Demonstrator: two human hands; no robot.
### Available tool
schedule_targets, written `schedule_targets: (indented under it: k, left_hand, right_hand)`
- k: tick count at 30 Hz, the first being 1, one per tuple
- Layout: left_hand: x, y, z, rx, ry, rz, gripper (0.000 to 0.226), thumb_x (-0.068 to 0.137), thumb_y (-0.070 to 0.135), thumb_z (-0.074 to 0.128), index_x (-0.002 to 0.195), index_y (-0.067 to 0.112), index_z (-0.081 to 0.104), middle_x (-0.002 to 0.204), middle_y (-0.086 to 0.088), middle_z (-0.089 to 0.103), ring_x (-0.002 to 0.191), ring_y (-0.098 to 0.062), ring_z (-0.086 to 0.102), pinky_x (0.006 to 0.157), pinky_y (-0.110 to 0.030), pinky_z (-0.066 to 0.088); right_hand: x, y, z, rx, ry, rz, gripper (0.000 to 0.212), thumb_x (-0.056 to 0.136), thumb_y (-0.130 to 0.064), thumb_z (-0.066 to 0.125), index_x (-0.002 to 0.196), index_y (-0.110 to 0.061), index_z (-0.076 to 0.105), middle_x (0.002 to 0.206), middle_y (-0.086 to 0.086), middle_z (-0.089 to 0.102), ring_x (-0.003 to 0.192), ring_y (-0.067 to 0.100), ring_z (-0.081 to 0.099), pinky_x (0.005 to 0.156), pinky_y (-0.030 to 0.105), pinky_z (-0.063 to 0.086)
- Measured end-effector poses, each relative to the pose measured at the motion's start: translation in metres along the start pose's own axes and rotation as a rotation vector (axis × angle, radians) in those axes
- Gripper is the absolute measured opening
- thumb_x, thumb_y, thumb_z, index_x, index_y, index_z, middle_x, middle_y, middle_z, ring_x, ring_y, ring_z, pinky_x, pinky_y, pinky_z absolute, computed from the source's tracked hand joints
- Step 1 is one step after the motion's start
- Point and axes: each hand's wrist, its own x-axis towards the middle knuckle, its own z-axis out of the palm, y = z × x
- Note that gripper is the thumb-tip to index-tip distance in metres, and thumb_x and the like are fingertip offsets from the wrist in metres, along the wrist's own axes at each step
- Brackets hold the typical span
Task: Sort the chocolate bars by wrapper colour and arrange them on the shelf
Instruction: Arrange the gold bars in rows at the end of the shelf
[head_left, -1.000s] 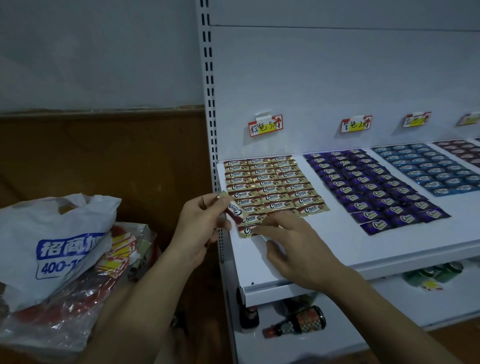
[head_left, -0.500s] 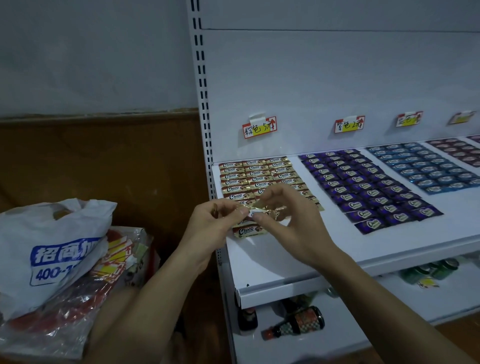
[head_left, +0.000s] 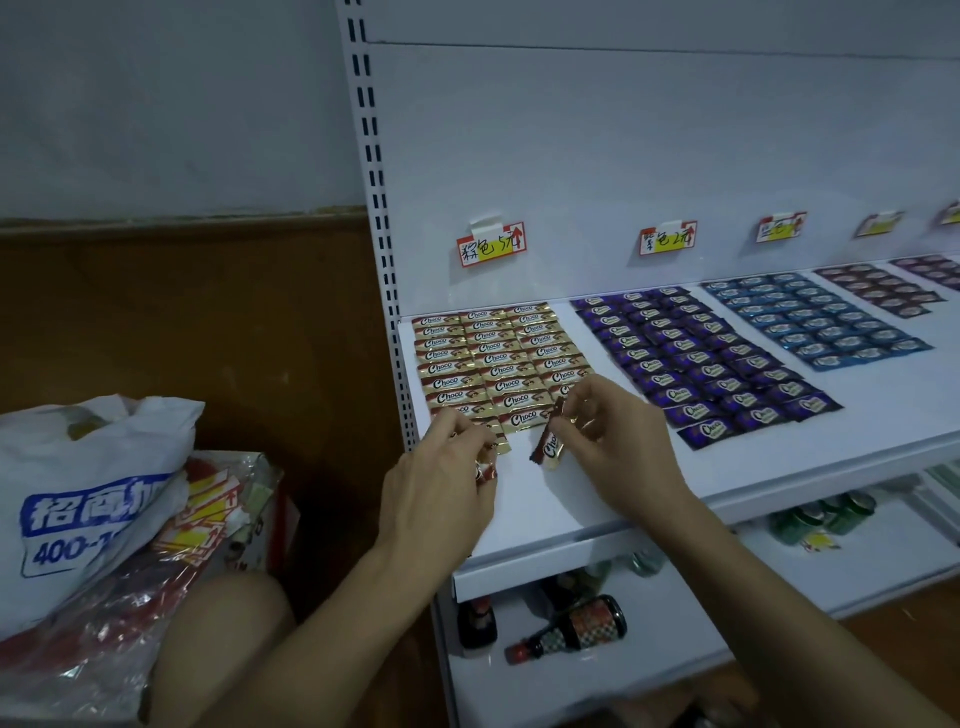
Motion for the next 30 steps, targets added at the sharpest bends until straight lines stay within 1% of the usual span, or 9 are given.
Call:
schedule_targets:
  k: [3,5,7,9,11,13,20,28,30]
  left_hand:
    - [-0.001,0.002,-0.001,0.038,-0.037,0.002,0.021,0.092,0.028,0.067,0.113,0.027,0.067,0.115,0.011,0.052,0.083,-0.016,0.063,0.065,-0.032,0.058]
    - [-0.002,0.003,-0.002,0.04,-0.046,0.002,0.021,0.092,0.028,0.066,0.113,0.027,0.067,0.116,0.012,0.052,0.085,-0.015,0.063,0.067,-0.032,0.058]
    - [-0.002,0.002,-0.003,0.041,-0.047,-0.001,0.022,0.093,0.029,0.066,0.114,0.028,0.067,0.117,0.012,0.051,0.087,-0.015,0.063,0.07,-0.033,0.059]
    - [-0.003,0.002,-0.003,0.042,-0.046,-0.007,0.023,0.093,0.029,0.066,0.116,0.027,0.067,0.118,0.011,0.051,0.088,-0.016,0.063,0.071,-0.034,0.059]
    - [-0.004,0.002,-0.004,0.049,-0.043,-0.006,0.024,0.093,0.03,0.066,0.117,0.027,0.067,0.118,0.011,0.051,0.087,-0.018,0.063,0.07,-0.035,0.058]
    - [-0.004,0.002,-0.004,0.055,-0.041,-0.01,0.022,0.094,0.03,0.066,0.116,0.027,0.067,0.117,0.011,0.051,0.085,-0.018,0.063,0.069,-0.034,0.058]
    - [-0.004,0.002,-0.004,0.033,-0.054,-0.004,0.019,0.094,0.029,0.065,0.113,0.026,0.067,0.116,0.012,0.051,0.086,-0.016,0.062,0.067,-0.032,0.057]
    - [-0.004,0.0,-0.002,0.018,-0.051,-0.001,0.018,0.094,0.03,0.066,0.112,0.027,0.068,0.115,0.012,0.051,0.086,-0.015,0.062,0.067,-0.033,0.058]
    - [-0.004,-0.001,-0.001,0.021,-0.05,0.005,0.017,0.094,0.03,0.065,0.111,0.027,0.067,0.114,0.013,0.052,0.085,-0.015,0.062,0.066,-0.033,0.058]
  right_hand:
    - [-0.008,0.004,0.005,-0.189,0.046,0.033,0.025,0.088,-0.041,0.073,0.075,-0.028,0.056,0.059,-0.013,0.056,0.059,0.004,0.055,0.052,0.022,0.037]
    - [-0.011,0.005,0.007,-0.286,0.054,0.051,0.026,0.092,-0.046,0.067,0.077,-0.028,0.056,0.058,-0.012,0.053,0.062,0.009,0.053,0.051,0.026,0.033]
    - [-0.013,0.006,0.008,-0.315,0.086,-0.014,0.022,0.092,-0.042,0.066,0.079,-0.027,0.057,0.064,-0.014,0.048,0.068,0.013,0.05,0.053,0.027,0.03]
    - [-0.015,0.008,0.008,-0.251,0.097,-0.156,0.014,0.088,-0.028,0.071,0.081,-0.024,0.06,0.074,-0.013,0.049,0.075,0.012,0.048,0.06,0.027,0.036]
    - [-0.018,0.01,0.008,-0.21,0.014,-0.291,0.007,0.084,-0.018,0.072,0.087,-0.02,0.065,0.086,-0.008,0.057,0.084,0.015,0.053,0.068,0.032,0.047]
    - [-0.02,0.011,0.009,-0.233,-0.08,-0.343,0.01,0.084,-0.018,0.071,0.094,-0.019,0.07,0.093,-0.005,0.062,0.089,0.017,0.057,0.071,0.035,0.052]
    - [-0.02,0.013,0.009,-0.25,-0.121,-0.338,0.021,0.087,-0.023,0.068,0.107,-0.02,0.074,0.104,-0.006,0.065,0.097,0.014,0.056,0.079,0.034,0.054]
    - [-0.019,0.01,0.009,-0.244,-0.124,-0.347,0.024,0.087,-0.026,0.064,0.108,-0.021,0.073,0.107,-0.007,0.067,0.099,0.013,0.057,0.079,0.033,0.053]
    - [-0.019,0.009,0.009,-0.245,-0.134,-0.354,0.026,0.087,-0.029,0.06,0.108,-0.021,0.073,0.107,-0.007,0.067,0.099,0.014,0.056,0.079,0.035,0.053]
